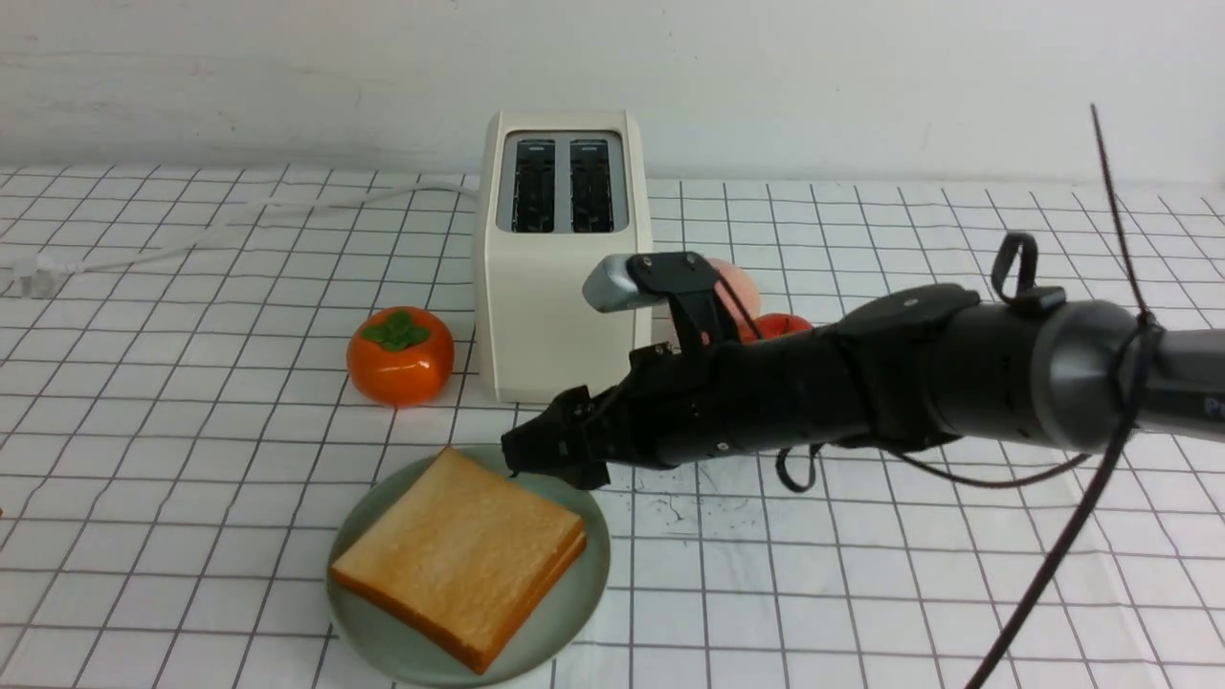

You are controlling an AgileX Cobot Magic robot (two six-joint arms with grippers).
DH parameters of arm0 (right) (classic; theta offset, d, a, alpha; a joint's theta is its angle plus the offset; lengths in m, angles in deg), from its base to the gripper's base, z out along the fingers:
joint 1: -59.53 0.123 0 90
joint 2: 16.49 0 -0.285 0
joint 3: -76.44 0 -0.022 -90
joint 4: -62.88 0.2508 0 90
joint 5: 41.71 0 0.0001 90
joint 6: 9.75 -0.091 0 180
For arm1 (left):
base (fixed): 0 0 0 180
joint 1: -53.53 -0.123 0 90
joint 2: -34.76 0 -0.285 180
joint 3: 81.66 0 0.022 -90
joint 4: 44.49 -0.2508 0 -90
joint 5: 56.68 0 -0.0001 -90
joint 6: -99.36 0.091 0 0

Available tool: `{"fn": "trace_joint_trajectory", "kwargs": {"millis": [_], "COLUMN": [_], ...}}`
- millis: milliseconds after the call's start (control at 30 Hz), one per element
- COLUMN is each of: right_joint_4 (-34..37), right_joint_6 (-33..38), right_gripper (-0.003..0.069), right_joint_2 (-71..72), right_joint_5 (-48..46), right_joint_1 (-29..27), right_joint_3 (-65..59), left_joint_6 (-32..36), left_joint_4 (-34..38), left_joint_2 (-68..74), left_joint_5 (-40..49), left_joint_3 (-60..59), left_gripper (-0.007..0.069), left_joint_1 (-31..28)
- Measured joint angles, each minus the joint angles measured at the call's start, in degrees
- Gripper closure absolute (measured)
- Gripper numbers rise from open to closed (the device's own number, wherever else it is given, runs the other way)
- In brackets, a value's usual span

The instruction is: Take toasted bread from bread machine on white checkered table place on plate.

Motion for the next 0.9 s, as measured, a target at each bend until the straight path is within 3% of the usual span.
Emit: {"fn": "trace_joint_trajectory", "kwargs": {"millis": [33,133,267,433,467,500,533,667,900], "right_joint_4": [-4.27,-9.98,-21.12,-48.35,-49.43,-57.89,-61.93,-78.88,-89.72], "right_joint_6": [-0.19,-2.86,-13.77,-41.51,-42.64,-51.86,-56.40,-75.00,-85.41], "right_gripper": [0.0009,0.0022,0.0142,0.0511,0.0525,0.0620,0.0649,0.0674,0.0666], "right_joint_2": [1.80,5.30,12.31,25.83,26.31,29.87,31.51,39.31,51.48], "right_joint_5": [2.19,3.20,1.92,-8.01,-8.54,-13.08,-15.47,-26.67,-32.32], "right_joint_1": [0.00,-0.05,-0.05,-0.05,-0.05,-0.05,-0.05,-0.05,-0.05], "right_joint_3": [0.00,0.00,0.00,0.00,0.00,0.00,0.00,-1.15,-10.84], "left_joint_6": [0.00,0.00,0.00,0.00,0.00,0.02,0.16,0.21,0.21], "left_joint_4": [0.00,0.00,0.00,1.92,1.99,2.11,2.18,2.25,1.98], "left_joint_2": [0.00,0.00,0.00,0.00,0.00,0.00,0.00,-0.01,-0.01], "left_joint_5": [0.00,0.00,0.04,0.40,0.52,1.62,2.43,4.45,4.87], "left_joint_3": [0.00,0.00,0.00,0.06,0.07,0.49,0.77,1.58,1.70], "left_gripper": [0.0619,0.0616,0.0614,0.0638,0.0637,0.0638,0.0638,0.0638,0.0638], "left_joint_1": [0.00,0.00,0.00,0.00,0.00,0.00,0.00,0.82,3.26]}}
